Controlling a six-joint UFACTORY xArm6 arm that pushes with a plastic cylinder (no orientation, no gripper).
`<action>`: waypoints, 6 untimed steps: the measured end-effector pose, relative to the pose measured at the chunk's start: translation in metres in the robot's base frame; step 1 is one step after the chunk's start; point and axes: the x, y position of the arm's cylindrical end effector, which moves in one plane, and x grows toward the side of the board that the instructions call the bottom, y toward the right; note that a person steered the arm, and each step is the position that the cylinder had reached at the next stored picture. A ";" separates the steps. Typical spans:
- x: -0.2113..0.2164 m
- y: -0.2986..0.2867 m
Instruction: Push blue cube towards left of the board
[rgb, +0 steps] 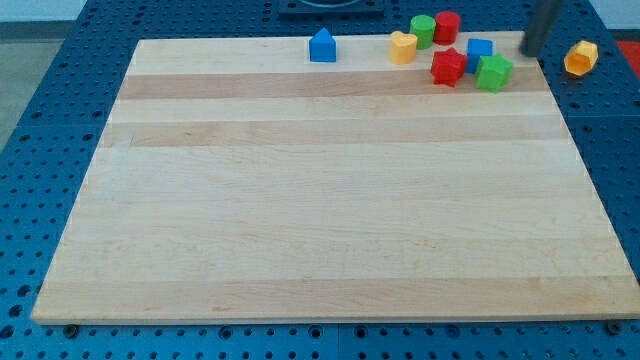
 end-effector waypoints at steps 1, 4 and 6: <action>0.001 -0.090; 0.077 -0.271; 0.086 -0.295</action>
